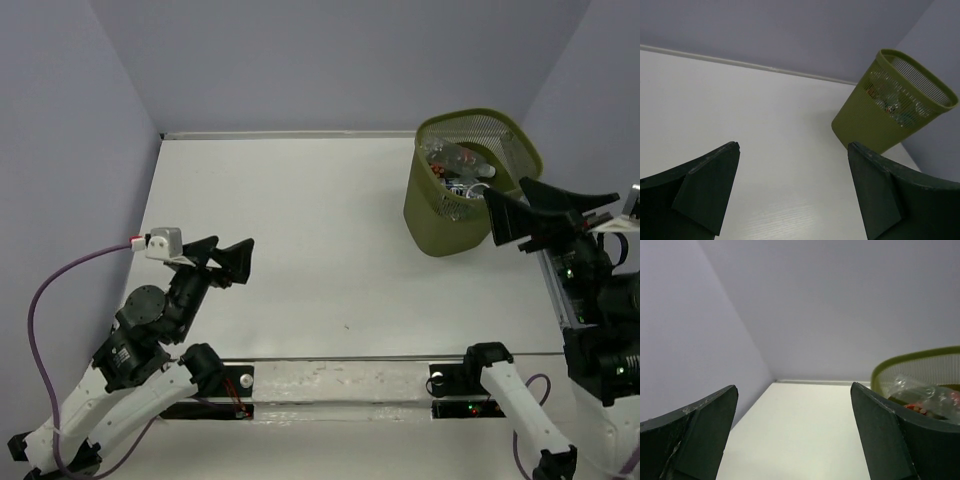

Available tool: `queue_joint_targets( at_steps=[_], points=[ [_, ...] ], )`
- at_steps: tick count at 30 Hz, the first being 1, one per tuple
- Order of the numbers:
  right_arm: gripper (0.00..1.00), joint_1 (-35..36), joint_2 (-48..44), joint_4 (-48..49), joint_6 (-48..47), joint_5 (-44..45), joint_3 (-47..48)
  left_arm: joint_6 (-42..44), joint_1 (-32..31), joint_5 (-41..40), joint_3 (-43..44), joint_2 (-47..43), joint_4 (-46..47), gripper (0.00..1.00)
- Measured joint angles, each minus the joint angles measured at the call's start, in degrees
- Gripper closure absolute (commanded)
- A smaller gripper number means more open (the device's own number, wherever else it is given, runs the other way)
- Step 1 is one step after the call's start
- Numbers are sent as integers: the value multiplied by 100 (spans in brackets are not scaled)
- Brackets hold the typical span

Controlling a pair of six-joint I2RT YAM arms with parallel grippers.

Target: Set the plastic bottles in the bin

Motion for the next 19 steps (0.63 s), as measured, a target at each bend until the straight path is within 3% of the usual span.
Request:
queue_joint_targets(
  at_steps=[5, 12, 19],
  points=[
    [0, 0, -1316, -138, 225, -669, -824, -15, 2, 129, -28, -664, 188, 1],
    [0, 0, -2909, -675, 201, -463, -1432, -210, 4, 214, 227, -933, 127, 1],
    [0, 0, -3128, -1137, 225, -160, -2013, -411, 4, 203, 315, -960, -66, 1]
  ],
)
